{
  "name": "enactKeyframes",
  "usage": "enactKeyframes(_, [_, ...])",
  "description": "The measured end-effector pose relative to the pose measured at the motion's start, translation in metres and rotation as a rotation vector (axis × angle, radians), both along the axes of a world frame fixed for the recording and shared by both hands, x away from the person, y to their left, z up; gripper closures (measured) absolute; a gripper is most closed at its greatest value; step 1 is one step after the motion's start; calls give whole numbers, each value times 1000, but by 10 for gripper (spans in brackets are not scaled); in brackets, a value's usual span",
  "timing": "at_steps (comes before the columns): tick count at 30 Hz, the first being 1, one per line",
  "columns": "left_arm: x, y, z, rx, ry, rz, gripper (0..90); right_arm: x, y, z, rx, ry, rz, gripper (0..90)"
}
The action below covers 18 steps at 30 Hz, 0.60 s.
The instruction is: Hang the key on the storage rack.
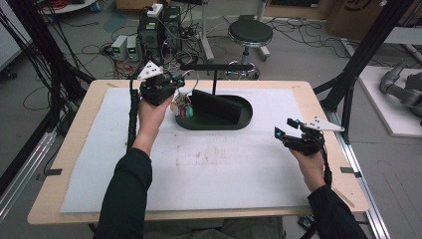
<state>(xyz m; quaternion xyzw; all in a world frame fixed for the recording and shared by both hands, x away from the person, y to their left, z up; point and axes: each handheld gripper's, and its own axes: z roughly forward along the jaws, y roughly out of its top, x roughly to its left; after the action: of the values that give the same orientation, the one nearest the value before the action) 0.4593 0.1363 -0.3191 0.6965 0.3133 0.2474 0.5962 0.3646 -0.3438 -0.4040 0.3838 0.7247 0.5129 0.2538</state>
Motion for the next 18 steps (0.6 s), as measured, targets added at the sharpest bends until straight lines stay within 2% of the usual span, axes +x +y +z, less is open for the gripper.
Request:
enactKeyframes(14, [16,0,-14,-48,46,37,863,0,0,0,1,2,1,309])
enactKeyframes(18, [19,1,-16,-42,54,50,862,0,0,0,2,4,2,309])
